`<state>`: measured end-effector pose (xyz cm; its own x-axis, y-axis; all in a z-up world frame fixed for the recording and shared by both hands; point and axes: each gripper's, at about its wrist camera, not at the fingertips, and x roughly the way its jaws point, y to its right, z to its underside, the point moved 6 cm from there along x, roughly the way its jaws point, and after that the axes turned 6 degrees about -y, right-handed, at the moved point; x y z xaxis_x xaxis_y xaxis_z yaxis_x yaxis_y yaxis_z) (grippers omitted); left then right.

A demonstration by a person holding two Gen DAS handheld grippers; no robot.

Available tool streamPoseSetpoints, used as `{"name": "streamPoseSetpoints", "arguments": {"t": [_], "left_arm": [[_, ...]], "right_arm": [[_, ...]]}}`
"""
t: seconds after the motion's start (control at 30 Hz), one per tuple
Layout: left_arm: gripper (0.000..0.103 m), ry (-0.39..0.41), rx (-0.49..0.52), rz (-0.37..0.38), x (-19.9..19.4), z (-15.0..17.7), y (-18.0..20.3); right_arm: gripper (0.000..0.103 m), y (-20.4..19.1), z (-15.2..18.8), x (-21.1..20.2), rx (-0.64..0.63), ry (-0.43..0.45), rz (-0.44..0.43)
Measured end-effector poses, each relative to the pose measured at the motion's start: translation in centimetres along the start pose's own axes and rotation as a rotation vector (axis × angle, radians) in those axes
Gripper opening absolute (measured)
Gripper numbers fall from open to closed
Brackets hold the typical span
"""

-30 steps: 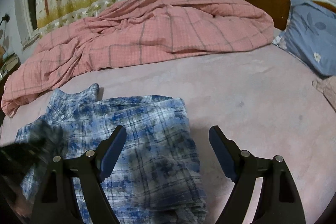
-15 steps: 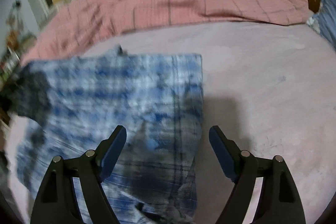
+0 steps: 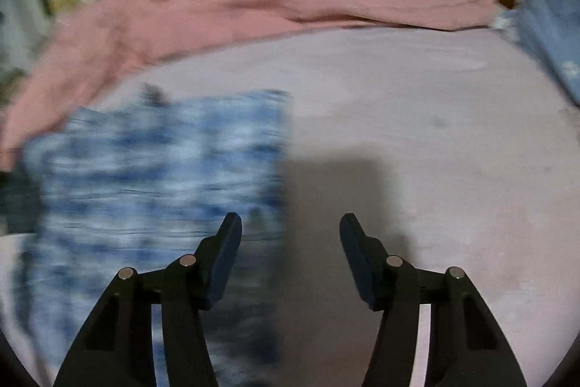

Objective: Fold large clothes

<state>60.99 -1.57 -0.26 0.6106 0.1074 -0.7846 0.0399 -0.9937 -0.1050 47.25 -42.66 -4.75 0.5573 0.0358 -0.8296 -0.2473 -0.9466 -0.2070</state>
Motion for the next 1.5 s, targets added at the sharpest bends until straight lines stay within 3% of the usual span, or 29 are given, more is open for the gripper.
{"name": "streamPoseSetpoints", "arguments": {"t": [0.07, 0.13, 0.3, 0.47, 0.5, 0.53, 0.57, 0.63, 0.67, 0.7, 0.9, 1.0, 1.1, 1.13, 1.2, 1.27, 1.3, 1.37, 1.5], "left_arm": [[0.057, 0.002, 0.0, -0.027, 0.3, 0.2, -0.6], [0.061, 0.005, 0.008, -0.023, 0.3, 0.8, -0.8], [0.081, -0.026, 0.036, 0.041, 0.9, 3.1, -0.4], [0.081, -0.093, 0.023, 0.03, 4.1, 4.6, 0.1], [0.081, -0.109, 0.002, 0.048, 4.8, 4.7, 0.2], [0.081, -0.126, -0.028, 0.073, 5.6, 4.7, 0.2], [0.08, -0.139, -0.054, 0.09, 6.4, 4.6, 0.2], [0.047, -0.142, -0.053, 0.098, 7.4, 4.5, 0.5], [0.006, -0.141, -0.036, 0.086, 7.7, 4.5, 0.7], [0.005, -0.134, -0.029, 0.092, 7.6, 4.5, 1.0], [0.005, 0.11, -0.023, 0.087, 1.1, 2.8, 0.6], [0.005, 0.126, -0.017, 0.122, -1.9, 2.4, 0.4], [0.005, 0.073, -0.01, 0.105, -4.1, 2.8, 0.3], [0.005, 0.046, -0.02, 0.097, -4.3, 3.1, 0.3], [0.005, -0.007, -0.055, 0.067, -4.5, 4.2, -0.3], [0.005, -0.014, -0.097, 0.014, -4.1, 5.0, -1.1], [0.005, -0.022, -0.097, 0.001, -3.8, 5.6, -1.1], [0.005, -0.037, -0.091, -0.001, -2.4, 6.4, -0.9], [0.006, -0.021, -0.063, -0.017, -0.4, 7.4, -0.6]], "right_arm": [[0.06, -2.5, 0.7, -0.5, -0.087, -0.01, -0.086], [0.06, -4.7, 1.5, 0.0, -0.182, -0.044, -0.087], [0.06, -7.7, 4.9, 2.6, -0.404, -0.168, 0.086], [0.059, -7.3, 5.5, 1.9, -0.403, -0.157, 0.128], [0.046, -7.2, 5.5, 1.8, -0.401, -0.15, 0.137], [0.018, -6.8, 5.6, 1.7, -0.393, -0.148, 0.162], [0.008, -5.9, 5.3, 1.9, -0.36, -0.147, 0.208], [0.003, -4.3, 4.7, 2.2, -0.313, -0.129, 0.242], [0.003, -3.6, 4.5, 2.3, -0.29, -0.127, 0.25], [0.002, -3.0, 4.2, 2.3, -0.27, -0.125, 0.251], [0.002, -2.1, 3.2, 0.4, -0.209, -0.069, 0.2], [0.003, -3.0, 2.8, -1.4, -0.238, 0.013, 0.17], [0.003, -5.3, 3.5, -2.9, -0.292, 0.022, -0.013], [0.004, -6.2, 3.9, -3.2, -0.321, 0.017, -0.056], [0.01, -7.8, 4.7, -2.9, -0.385, -0.006, -0.062], [0.048, -9.1, 5.2, -2.3, -0.445, -0.005, -0.014], [0.077, -9.3, 5.2, -2.1, -0.455, 0.015, 0.011], [0.082, -9.7, 5.1, -2.3, -0.466, 0.049, 0.032], [0.082, -9.4, 5.9, -1.6, -0.48, -0.021, -0.03]]}}
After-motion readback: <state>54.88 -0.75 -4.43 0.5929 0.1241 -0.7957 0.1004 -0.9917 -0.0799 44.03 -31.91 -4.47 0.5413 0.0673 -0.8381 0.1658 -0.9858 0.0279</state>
